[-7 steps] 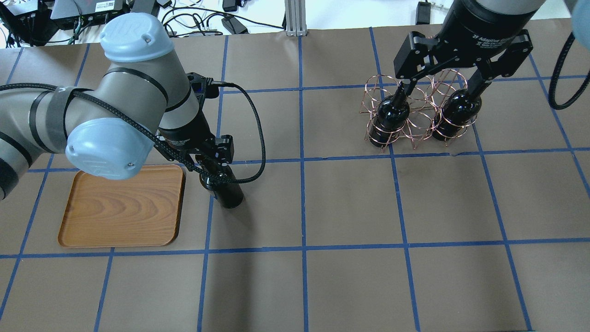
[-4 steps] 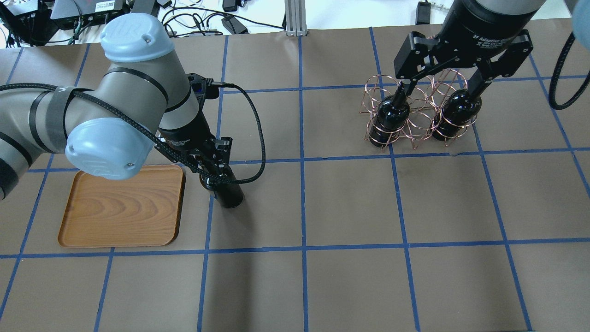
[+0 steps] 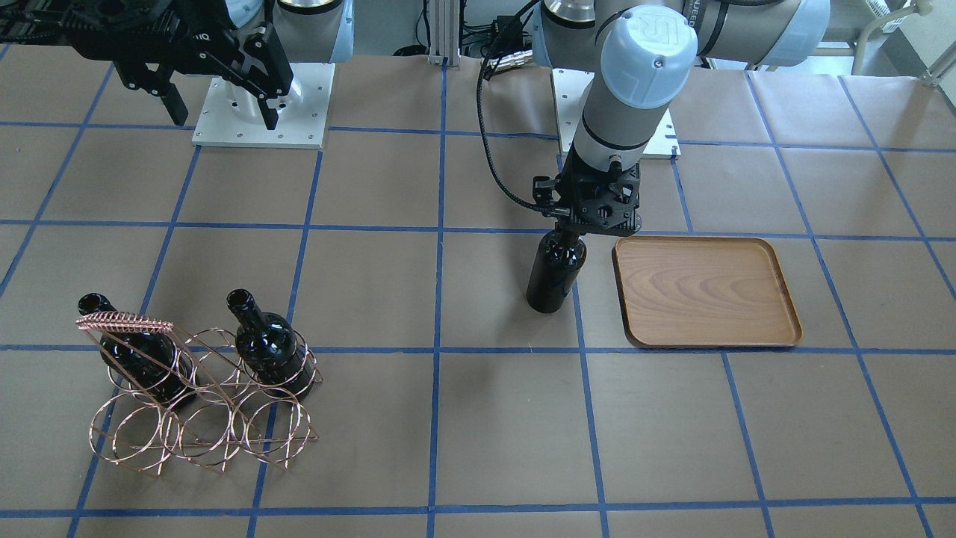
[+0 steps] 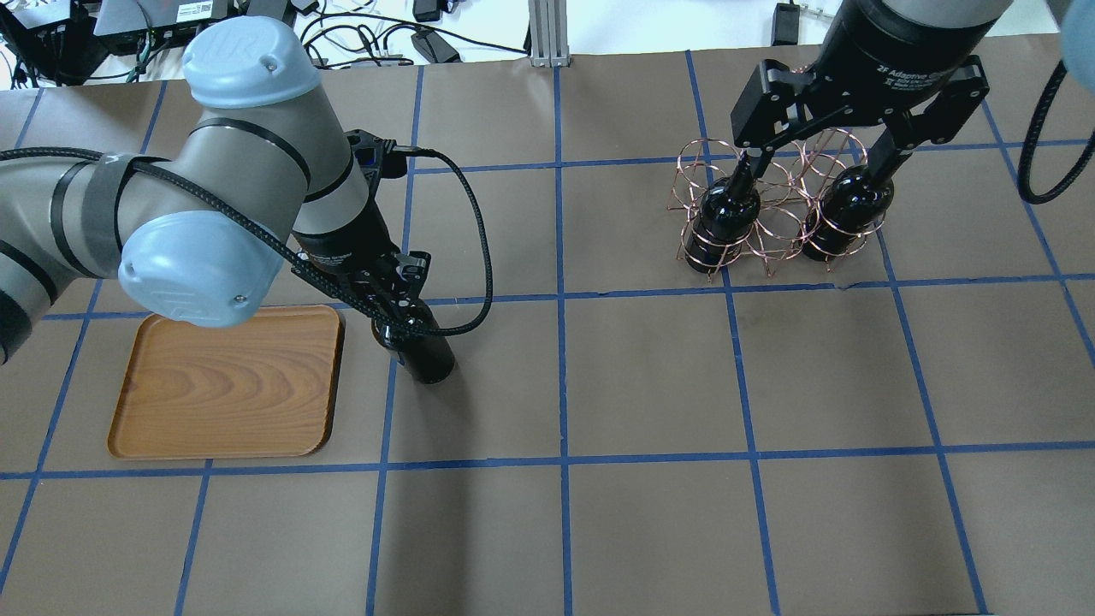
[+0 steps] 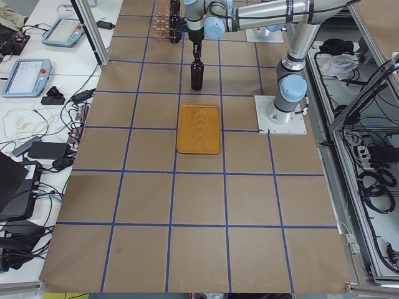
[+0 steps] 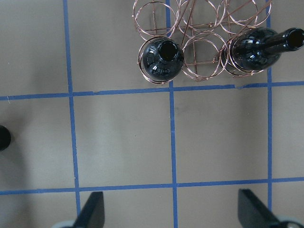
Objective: Take wine from basket and place on tray
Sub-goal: 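Lift the bottle with the left gripper and tilt it over the tray, then lay the bottle down on the tray and open the left gripper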
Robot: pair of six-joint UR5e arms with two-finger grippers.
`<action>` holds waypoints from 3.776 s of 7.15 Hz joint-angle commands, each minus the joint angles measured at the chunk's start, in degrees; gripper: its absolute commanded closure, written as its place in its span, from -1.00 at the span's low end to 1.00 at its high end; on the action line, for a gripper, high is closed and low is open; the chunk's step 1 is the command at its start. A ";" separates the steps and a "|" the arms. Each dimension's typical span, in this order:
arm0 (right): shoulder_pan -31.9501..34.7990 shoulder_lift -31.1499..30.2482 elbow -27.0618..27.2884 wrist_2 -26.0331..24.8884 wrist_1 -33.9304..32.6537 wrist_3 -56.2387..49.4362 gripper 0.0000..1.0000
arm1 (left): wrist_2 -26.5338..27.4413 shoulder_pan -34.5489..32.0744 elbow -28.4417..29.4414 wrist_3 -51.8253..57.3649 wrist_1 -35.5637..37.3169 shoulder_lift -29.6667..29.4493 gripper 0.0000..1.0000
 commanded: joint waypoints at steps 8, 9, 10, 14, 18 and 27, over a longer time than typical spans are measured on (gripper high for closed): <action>0.09 0.01 0.01 0.00 -0.02 0.11 -1.00 | 4.55 28.34 4.32 33.48 -5.55 2.67 1.00; 0.09 0.01 0.01 0.00 -0.02 0.11 -1.00 | 3.33 30.91 4.06 35.11 -5.89 2.58 1.00; 0.09 0.01 0.01 0.00 0.06 0.11 -1.00 | 2.89 31.81 2.93 35.56 -6.59 2.58 1.00; 0.09 0.01 0.01 0.09 0.07 0.02 -1.00 | 3.32 33.83 1.07 38.46 -6.42 1.70 1.00; 0.09 0.01 0.01 0.18 0.07 0.11 -1.00 | 3.50 35.24 1.33 40.30 -6.34 0.38 1.00; 0.00 0.10 0.01 0.26 -0.38 0.11 -1.00 | -0.11 24.82 8.35 18.08 -14.60 7.57 -1.00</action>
